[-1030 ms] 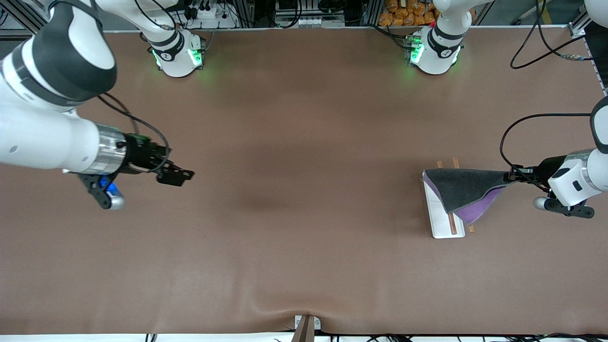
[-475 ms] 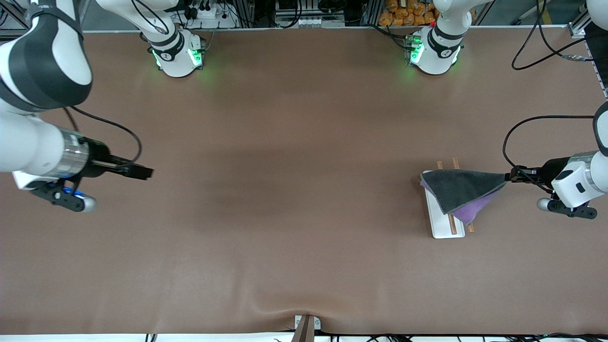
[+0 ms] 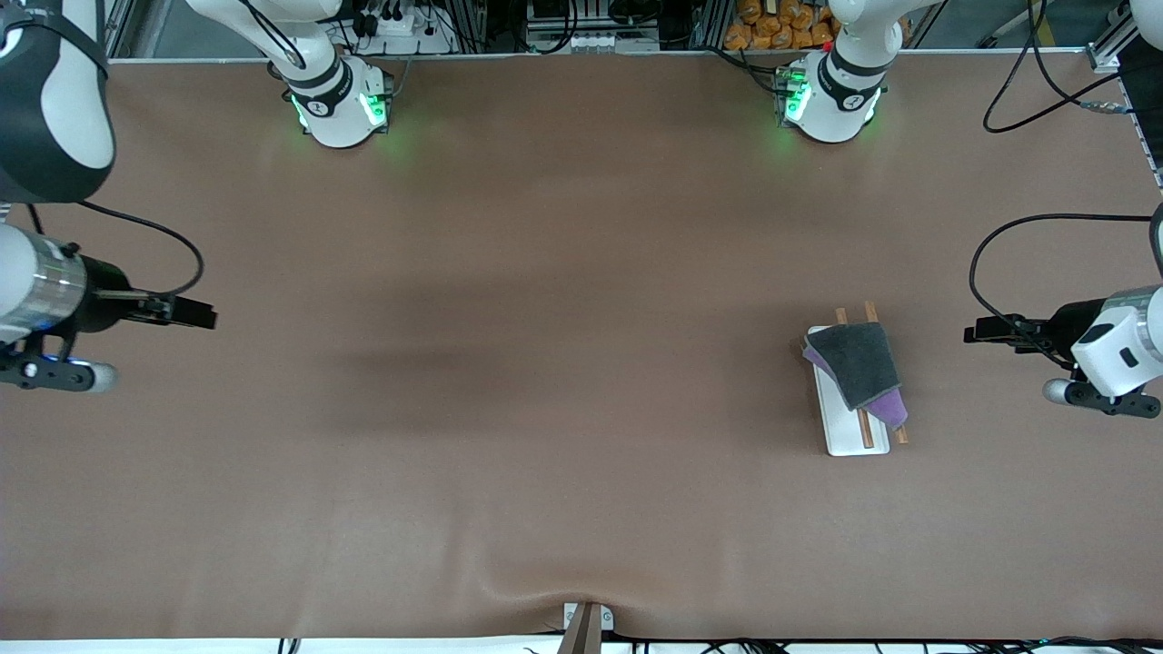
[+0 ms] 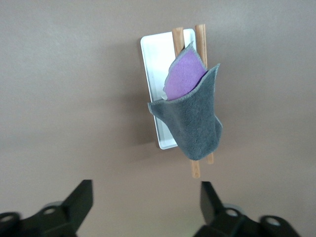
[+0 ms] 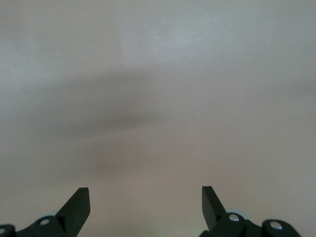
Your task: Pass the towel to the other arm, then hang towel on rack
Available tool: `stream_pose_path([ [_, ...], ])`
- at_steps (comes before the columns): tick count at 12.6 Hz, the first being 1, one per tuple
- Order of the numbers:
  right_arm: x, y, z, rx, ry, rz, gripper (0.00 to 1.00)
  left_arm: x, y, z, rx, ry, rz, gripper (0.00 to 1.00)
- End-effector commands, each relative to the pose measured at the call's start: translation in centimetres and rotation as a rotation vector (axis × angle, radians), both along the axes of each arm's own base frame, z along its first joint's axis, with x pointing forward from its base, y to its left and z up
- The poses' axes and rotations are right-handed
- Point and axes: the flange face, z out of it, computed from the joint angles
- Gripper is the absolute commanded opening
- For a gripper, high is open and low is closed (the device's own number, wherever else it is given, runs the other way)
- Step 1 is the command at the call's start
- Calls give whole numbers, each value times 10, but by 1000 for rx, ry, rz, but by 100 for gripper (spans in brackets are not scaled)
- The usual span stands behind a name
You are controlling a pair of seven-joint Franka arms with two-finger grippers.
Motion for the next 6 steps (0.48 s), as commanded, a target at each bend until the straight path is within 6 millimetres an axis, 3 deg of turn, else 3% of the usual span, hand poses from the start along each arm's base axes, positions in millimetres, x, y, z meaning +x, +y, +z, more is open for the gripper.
stream_pose_path([
  [1,-16,-22,5,-15,-8,59,100,-13,-6,48,45,-43,-22,100],
  [3,-24,-21,-3,-15,-30,60,100,-22,-14,84,77,-97,-19,100],
  [6,-64,-13,-22,-25,-105,65,100,-31,-22,113,118,-137,2,100],
])
